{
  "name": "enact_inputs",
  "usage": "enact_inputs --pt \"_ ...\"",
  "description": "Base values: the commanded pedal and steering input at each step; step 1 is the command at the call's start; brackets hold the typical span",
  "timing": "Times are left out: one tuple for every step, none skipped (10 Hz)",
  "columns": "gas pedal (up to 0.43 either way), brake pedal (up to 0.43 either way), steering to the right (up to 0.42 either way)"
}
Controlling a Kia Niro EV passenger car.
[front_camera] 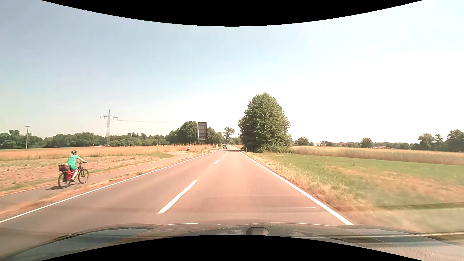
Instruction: Follow the waypoints while adhering to traffic rules and regulations
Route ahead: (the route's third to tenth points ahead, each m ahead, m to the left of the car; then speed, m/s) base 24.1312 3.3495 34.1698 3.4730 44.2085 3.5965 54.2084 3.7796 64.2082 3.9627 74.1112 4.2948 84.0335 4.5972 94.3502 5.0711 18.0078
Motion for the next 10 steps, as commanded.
enact_inputs --pt "0.150 0.000 -0.011" --pt "0.150 0.000 -0.010" --pt "0.150 0.000 -0.008" --pt "0.150 0.000 -0.006" --pt "0.150 0.000 -0.006" --pt "0.150 0.000 -0.006" --pt "0.150 0.000 -0.006" --pt "0.150 0.000 -0.005" --pt "0.150 0.000 -0.005" --pt "0.150 0.000 -0.004"
